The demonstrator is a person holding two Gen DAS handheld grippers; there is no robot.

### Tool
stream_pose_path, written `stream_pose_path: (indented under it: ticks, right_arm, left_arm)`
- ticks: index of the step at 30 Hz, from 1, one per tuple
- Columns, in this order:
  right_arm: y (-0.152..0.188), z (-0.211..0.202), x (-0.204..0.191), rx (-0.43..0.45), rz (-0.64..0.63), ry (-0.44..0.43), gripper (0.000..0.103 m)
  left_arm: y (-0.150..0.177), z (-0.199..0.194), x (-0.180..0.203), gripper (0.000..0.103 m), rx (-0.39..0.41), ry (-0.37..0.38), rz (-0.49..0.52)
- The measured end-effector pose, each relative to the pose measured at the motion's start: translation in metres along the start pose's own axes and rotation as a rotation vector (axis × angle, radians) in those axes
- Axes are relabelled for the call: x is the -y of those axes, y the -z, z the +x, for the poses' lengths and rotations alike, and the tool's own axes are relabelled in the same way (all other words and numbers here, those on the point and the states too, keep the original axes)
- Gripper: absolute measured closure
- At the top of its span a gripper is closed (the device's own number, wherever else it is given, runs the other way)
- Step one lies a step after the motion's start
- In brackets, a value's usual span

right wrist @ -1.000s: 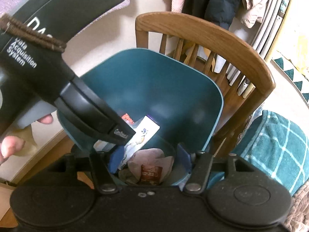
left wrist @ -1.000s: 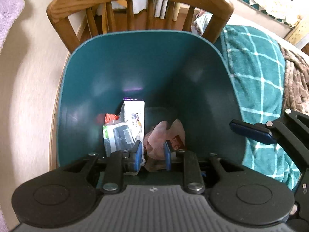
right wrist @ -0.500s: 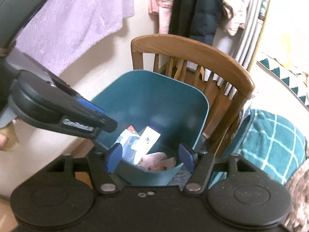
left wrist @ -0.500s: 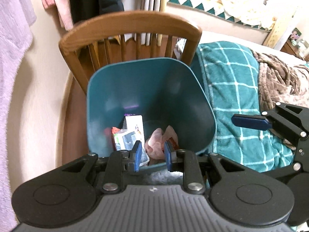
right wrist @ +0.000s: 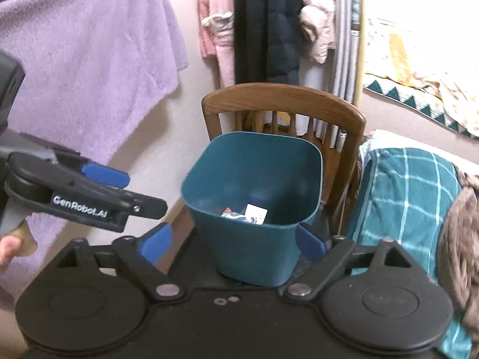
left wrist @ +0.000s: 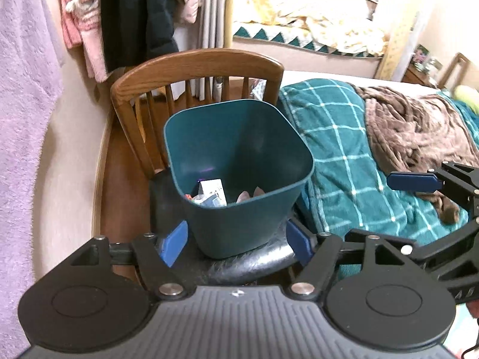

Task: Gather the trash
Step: 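Move both open tools back down toward the floor trash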

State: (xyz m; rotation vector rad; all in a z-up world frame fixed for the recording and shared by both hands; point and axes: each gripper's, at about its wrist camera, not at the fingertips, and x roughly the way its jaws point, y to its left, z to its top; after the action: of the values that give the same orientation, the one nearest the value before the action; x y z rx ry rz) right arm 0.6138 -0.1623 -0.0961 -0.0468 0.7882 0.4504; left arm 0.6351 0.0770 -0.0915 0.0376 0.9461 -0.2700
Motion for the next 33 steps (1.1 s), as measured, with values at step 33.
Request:
stream_pose_path:
  ticks: [33]
  right_arm:
    - [0.337, 0.203, 0.006, -0.382, 0.271, 0.086, 0.002]
  left_arm:
    - [0.325, 0.249, -0.017, 0.002, -0.28, 0.014, -0.08]
